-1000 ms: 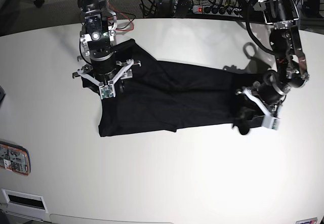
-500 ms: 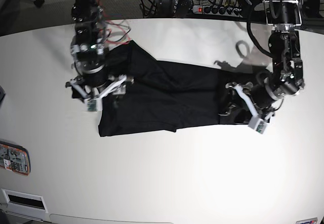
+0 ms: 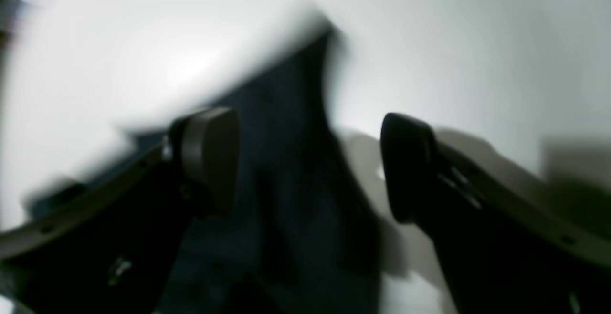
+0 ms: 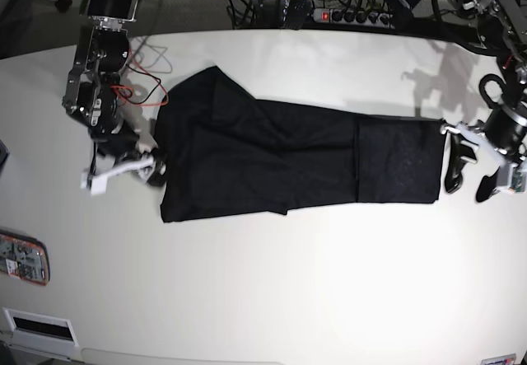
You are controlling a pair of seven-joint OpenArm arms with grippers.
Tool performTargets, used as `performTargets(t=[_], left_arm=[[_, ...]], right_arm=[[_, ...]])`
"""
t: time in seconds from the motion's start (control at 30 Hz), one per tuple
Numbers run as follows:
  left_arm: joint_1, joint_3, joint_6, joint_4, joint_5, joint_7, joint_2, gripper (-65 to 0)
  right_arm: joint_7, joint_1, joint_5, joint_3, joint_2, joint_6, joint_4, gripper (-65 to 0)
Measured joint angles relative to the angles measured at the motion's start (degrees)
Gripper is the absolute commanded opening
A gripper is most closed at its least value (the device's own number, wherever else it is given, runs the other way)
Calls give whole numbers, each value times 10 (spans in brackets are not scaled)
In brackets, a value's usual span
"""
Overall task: Fold the T-shirt properly
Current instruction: 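Grasp the strip ends again and fold them toward each other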
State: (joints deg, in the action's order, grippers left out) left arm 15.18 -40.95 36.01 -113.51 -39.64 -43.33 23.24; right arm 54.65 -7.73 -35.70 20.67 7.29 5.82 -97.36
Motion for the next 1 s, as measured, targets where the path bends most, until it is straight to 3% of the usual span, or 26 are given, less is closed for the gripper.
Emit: performTargets(t=[0.1,0.23,0.37,0.53,0.77,0.93,1.0], left_arm=[[9,-36,-2,7,5,-5,8,-307],[61,-83,-2,7,-20,-5,45,-307],[70,-111,0,9,-47,-6,47,-308],[74,-147,-5,9,-49,-4,69,-308],[74,-143,-2,10,-52,-4,68,-308],[74,-142,0,12,-52,-4,68,-308],[73,-142,0,12,-52,-4,68,-308]], right_arm=[[-4,5,-4,-5,9,-8,28,-207],[-41,-3,-16,-4,24,-24,38,-207],[-40,-20,-16,-7,23,-22,68,-207],[-74,-4,-16,-76,24,-33,100,-206],[-108,1,-12,-153,25,-33,105,-209],[-103,1,-19,-167,20,-34,105,-276],[-97,1,-20,-167,21,-33,103,-332]])
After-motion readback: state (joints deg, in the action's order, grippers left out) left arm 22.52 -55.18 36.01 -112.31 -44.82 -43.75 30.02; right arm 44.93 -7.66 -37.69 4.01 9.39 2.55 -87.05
